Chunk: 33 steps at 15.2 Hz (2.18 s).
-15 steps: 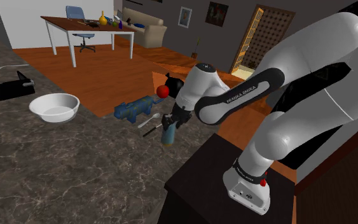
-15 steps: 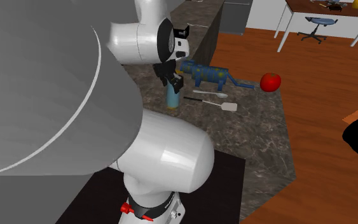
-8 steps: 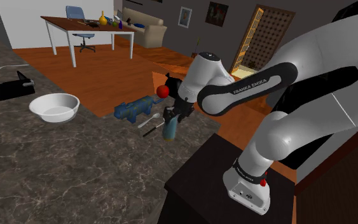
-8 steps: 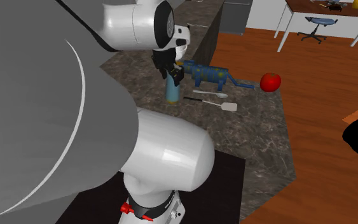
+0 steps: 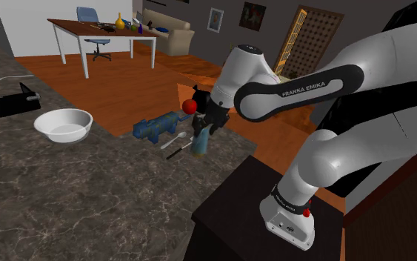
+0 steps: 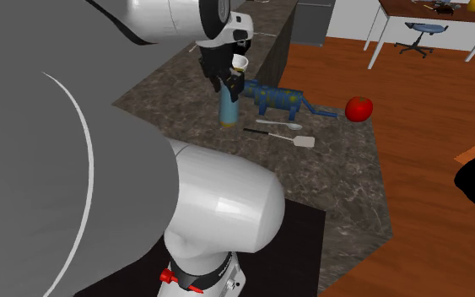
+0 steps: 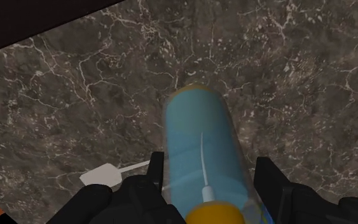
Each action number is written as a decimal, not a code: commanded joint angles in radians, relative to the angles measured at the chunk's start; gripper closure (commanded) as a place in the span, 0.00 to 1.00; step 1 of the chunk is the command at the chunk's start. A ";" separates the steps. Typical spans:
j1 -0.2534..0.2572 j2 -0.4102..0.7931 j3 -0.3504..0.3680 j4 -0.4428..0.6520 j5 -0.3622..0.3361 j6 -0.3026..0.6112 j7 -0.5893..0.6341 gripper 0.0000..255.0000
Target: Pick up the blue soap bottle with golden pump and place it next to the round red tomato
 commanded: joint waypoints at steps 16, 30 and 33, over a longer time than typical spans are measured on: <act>-0.002 -0.097 -0.042 0.163 -0.016 -0.259 -0.019 1.00; -0.158 0.175 -0.309 0.335 -0.126 -0.159 -0.345 1.00; -0.178 0.252 -0.359 0.402 -0.129 -0.149 -0.411 1.00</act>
